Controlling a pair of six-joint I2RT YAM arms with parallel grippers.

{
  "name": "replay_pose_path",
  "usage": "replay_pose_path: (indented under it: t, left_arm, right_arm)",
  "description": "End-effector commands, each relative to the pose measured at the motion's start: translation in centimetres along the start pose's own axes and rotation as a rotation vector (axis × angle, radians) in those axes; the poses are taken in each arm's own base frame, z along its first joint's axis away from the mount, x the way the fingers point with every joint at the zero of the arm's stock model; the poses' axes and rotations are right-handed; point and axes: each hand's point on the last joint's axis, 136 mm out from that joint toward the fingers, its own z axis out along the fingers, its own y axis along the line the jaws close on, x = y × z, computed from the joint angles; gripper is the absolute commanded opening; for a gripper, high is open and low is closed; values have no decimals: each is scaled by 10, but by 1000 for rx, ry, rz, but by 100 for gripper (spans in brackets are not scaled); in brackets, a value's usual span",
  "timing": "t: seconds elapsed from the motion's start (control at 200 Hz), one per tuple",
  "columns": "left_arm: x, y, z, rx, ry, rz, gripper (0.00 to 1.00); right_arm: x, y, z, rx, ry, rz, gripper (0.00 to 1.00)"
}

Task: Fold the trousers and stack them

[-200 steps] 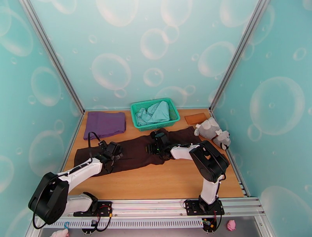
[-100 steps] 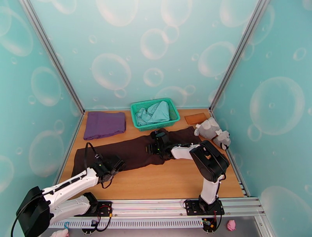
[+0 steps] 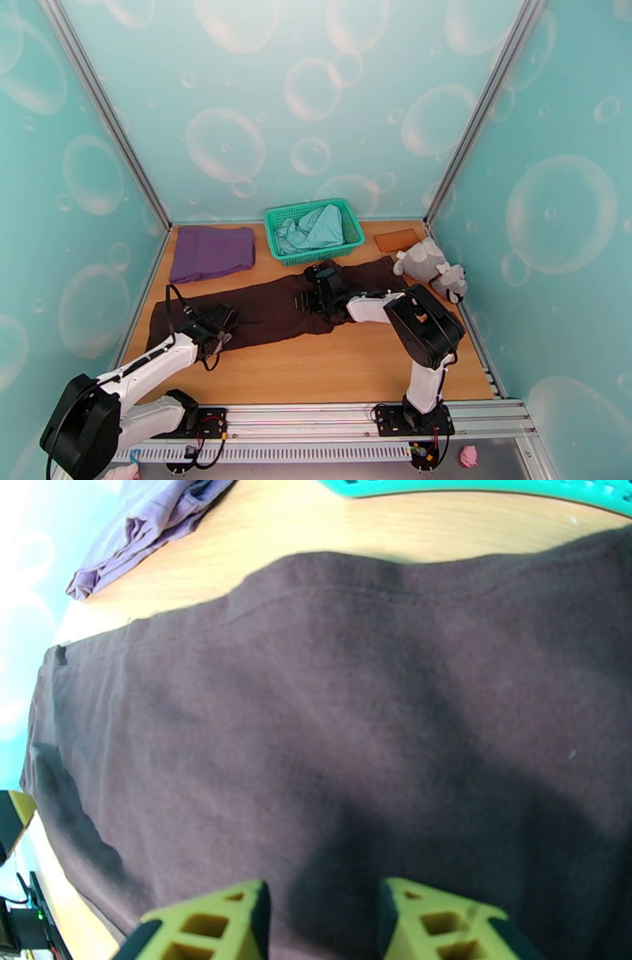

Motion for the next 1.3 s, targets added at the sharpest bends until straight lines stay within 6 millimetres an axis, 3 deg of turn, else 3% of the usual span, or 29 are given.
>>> replay_pose_path:
  t: [0.0,0.27,0.66,1.1,1.295]
  left_arm:
    - [-5,-16,3,39,0,23,38]
    - [-11,-15,10,26,-10,28,37]
    - [-8,-19,16,55,19,28,26]
    - [10,8,22,-58,85,19,28]
    - [8,14,24,-81,67,4,25]
  right_arm:
    - [20,-5,7,-4,64,-5,42]
    - [21,-5,7,-4,68,-6,42]
    - [22,-4,8,-10,75,-9,42]
    - [23,-2,10,-17,84,-12,43]
    - [24,-1,11,-20,88,-15,43]
